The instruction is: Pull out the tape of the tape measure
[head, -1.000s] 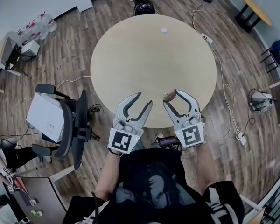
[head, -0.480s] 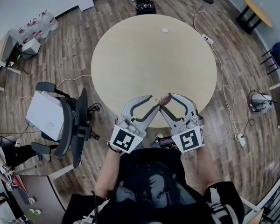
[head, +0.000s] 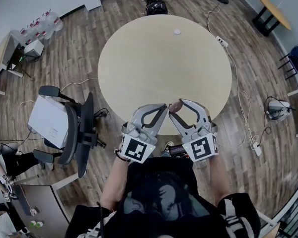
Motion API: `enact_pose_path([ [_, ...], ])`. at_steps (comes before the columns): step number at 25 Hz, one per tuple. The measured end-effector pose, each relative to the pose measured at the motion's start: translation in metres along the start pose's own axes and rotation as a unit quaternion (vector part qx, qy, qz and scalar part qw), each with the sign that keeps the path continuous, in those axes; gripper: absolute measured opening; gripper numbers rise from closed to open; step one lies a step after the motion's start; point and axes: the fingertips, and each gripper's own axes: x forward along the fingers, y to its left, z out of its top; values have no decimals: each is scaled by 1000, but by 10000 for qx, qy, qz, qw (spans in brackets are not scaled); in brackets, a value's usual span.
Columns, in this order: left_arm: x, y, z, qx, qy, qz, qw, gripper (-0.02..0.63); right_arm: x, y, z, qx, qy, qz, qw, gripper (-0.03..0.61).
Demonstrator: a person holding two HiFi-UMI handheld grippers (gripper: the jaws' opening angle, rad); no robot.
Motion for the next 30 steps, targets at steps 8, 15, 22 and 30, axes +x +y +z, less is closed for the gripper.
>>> enact_pose_path([
  [8, -2, 10, -1, -239, -79, 250, 9994, 2, 4, -8, -2, 222, 97, -241, 9994, 218],
  [15, -6, 29, -8, -428, -70, 572, 9974, 2, 6, -18, -14, 188, 202, -409, 9988, 218],
  [22, -20, 55, -15, -681, -129, 1114, 9914, 2, -3, -33, -25, 345, 410, -608, 9967, 218],
  [30, -30, 69, -24, -793, -58, 1502, 9855, 2, -9, -42, -41, 338, 547, -853, 9943, 218],
])
